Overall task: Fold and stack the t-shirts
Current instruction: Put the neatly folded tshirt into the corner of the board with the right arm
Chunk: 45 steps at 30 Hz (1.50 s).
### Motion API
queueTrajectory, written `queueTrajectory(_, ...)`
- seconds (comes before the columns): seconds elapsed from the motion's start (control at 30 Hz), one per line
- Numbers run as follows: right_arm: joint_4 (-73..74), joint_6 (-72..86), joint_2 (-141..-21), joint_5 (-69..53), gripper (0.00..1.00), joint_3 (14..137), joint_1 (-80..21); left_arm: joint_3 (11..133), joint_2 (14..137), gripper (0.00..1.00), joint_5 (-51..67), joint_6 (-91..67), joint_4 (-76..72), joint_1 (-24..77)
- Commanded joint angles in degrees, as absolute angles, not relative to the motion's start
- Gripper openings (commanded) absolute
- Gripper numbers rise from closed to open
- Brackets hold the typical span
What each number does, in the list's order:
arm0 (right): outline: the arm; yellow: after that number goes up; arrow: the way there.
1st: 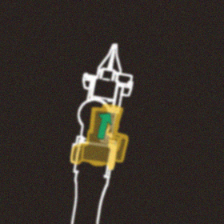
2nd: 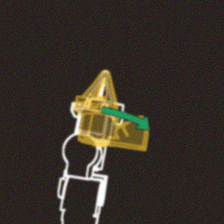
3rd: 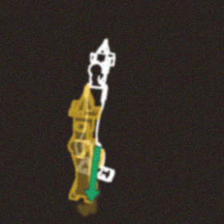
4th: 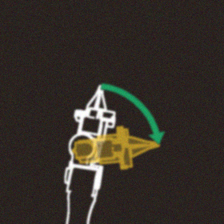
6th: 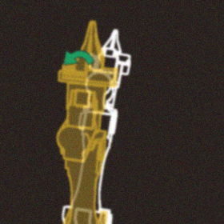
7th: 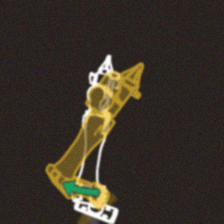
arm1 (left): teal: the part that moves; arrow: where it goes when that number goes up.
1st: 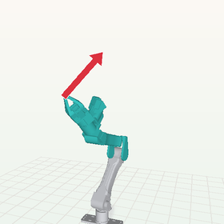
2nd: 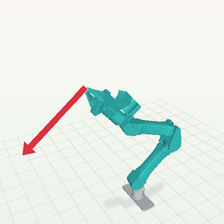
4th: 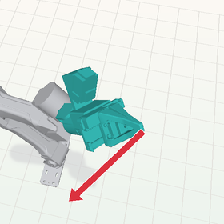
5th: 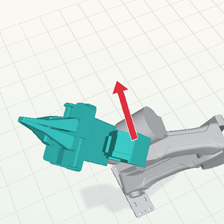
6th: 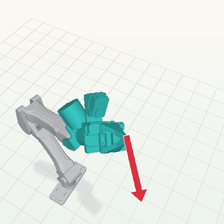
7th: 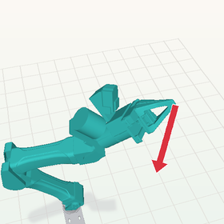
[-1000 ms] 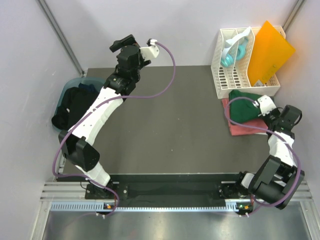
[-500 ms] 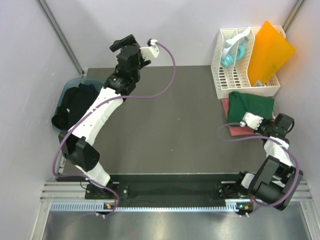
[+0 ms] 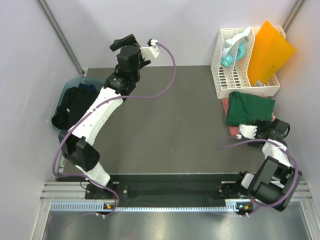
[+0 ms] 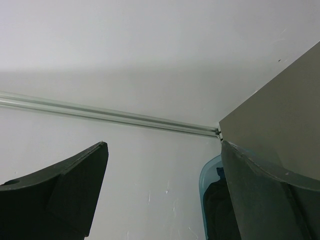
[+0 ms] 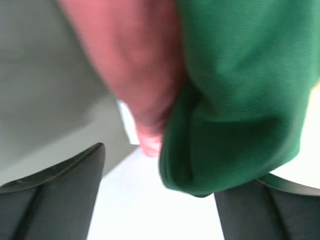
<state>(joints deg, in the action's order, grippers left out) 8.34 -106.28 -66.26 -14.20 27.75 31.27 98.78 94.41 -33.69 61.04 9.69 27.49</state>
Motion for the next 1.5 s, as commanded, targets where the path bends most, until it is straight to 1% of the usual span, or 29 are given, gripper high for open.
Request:
queueTrajectory(0.0, 19.8, -106.3, -62.8, -16.5, 0.85, 29.9, 31.0, 100.4, 92.5, 0.99, -33.5, 61.8, 5.2, 27.8)
queueTrajectory(0.13, 31.9, -105.0, -56.5, -21.7, 0.88, 33.8, 31.0, 100.7, 92.2, 0.99, -33.7, 61.2, 5.5, 27.8)
queueTrajectory(0.17, 37.0, -104.7, -53.8, -22.8, 0.89, 34.7, 31.0, 100.7, 92.1, 0.99, -33.7, 61.0, 5.6, 27.7)
queueTrajectory(0.23, 42.0, -103.4, -51.9, -26.1, 0.9, 38.4, 31.0, 100.5, 91.9, 0.99, -33.9, 60.3, 6.1, 27.7)
queueTrajectory(0.27, 46.8, -103.0, -51.0, -27.1, 0.9, 39.9, 31.0, 100.5, 92.0, 0.99, -34.1, 60.0, 6.2, 27.7)
queueTrajectory(0.33, 49.3, -100.8, -50.7, -29.7, 0.91, 43.2, 30.9, 100.0, 91.8, 0.99, -34.1, 59.4, 6.3, 27.8)
queueTrajectory(0.4, 46.5, -95.7, -50.2, -30.4, 0.92, 44.3, 30.8, 99.7, 91.9, 0.99, -34.3, 59.2, 6.3, 27.9)
queueTrajectory(0.43, 41.0, -93.1, -50.1, -30.4, 0.92, 44.2, 30.8, 99.7, 91.9, 0.99, -34.4, 59.2, 6.4, 28.1)
queueTrajectory(0.47, 38.1, -87.3, -49.8, -30.3, 0.92, 44.0, 30.7, 99.7, 91.9, 0.99, -34.5, 59.1, 6.4, 28.2)
queueTrajectory(0.5, 35.8, -85.4, -49.9, -30.2, 0.92, 43.5, 30.7, 99.8, 91.9, 0.99, -34.4, 59.1, 6.3, 28.4)
queueTrajectory(0.53, 29.3, -83.2, -50.2, -29.1, 0.91, 42.9, 30.4, 99.8, 91.9, 0.99, -34.5, 59.0, 6.2, 28.5)
queueTrajectory(0.57, 24.9, -76.7, -50.4, -28.0, 0.89, 41.9, 30.0, 99.8, 92.1, 0.99, -34.7, 58.9, 6.3, 28.6)
queueTrajectory(0.6, 21.0, -73.9, -51.1, -26.9, 0.83, 40.3, 29.6, 99.9, 92.1, 0.99, -34.7, 58.7, 6.3, 28.6)
queueTrajectory(0.63, 15.7, -71.7, -52.5, -25.8, 0.8, 40.0, 29.4, 99.9, 92.1, 0.99, -34.9, 58.6, 6.4, 28.7)
queueTrajectory(0.67, 14.2, -66.9, -53.8, -25.7, 0.78, 40.3, 29.4, 99.9, 92.2, 0.99, -35.2, 58.6, 6.8, 28.8)
queueTrajectory(0.7, 13.4, -64.0, -55.3, -26.1, 0.7, 42.8, 29.4, 100.2, 92.1, 0.99, -35.2, 58.1, 7.2, 29.0)
queueTrajectory(0.77, 19.1, -57.7, -61.7, -28.0, 0.6, 47.9, 29.4, 100.4, 91.8, 0.99, -35.2, 57.0, 8.2, 28.9)
queueTrajectory(0.8, 21.0, -55.5, -64.0, -28.8, 0.54, 52.3, 29.4, 100.5, 91.7, 0.99, -35.2, 55.6, 9.7, 29.0)
queueTrajectory(0.83, 21.3, -53.1, -67.9, -29.4, 0.53, 53.7, 29.4, 100.2, 91.4, 0.99, -35.2, 55.1, 10.3, 29.1)
queueTrajectory(0.87, 19.9, -48.4, -69.5, -29.2, 0.53, 54.4, 29.3, 99.6, 90.7, 0.99, -35.2, 54.8, 10.3, 29.1)
queueTrajectory(0.97, 13.2, -44.7, -72.5, -26.3, 0.52, 53.8, 27.6, 96.4, 89.2, 0.99, -35.2, 54.8, 9.8, 29.1)
queueTrajectory(1.0, 11.5, -44.6, -72.7, -24.0, 0.46, 52.6, 26.6, 95.5, 88.9, 0.99, -35.2, 55.0, 9.7, 29.2)
queueTrajectory(1.07, 9.6, -45.7, -73.2, -21.8, 0.39, 51.5, 23.0, 95.0, 88.4, 0.99, -35.2, 55.3, 9.7, 29.1)
queueTrajectory(1.1, 9.5, -46.4, -73.3, -20.1, 0.3, 50.3, 21.6, 95.0, 88.3, 0.99, -35.2, 55.5, 9.5, 29.1)
queueTrajectory(1.13, 9.5, -47.5, -73.2, -19.5, 0.26, 49.5, 19.4, 95.0, 88.2, 0.99, -35.3, 55.6, 9.5, 29.1)
queueTrajectory(1.17, 9.1, -49.7, -73.3, -18.5, 0.24, 48.4, 18.2, 95.2, 88.2, 0.99, -35.3, 55.8, 9.4, 29.1)
queueTrajectory(1.27, 6.7, -56.4, -74.0, -13.4, 0.23, 42.6, 15.1, 95.4, 88.0, 0.99, -35.3, 56.3, 9.2, 29.0)
queueTrajectory(1.37, 4.2, -61.4, -75.8, -9.7, 0.22, 36.6, 14.9, 95.6, 88.0, 0.99, -35.2, 56.9, 9.2, 29.0)
queueTrajectory(1.47, 1.6, -64.9, -78.3, -5.2, 0.23, 33.3, 15.0, 95.6, 88.0, 0.99, -35.2, 57.0, 9.1, 29.1)
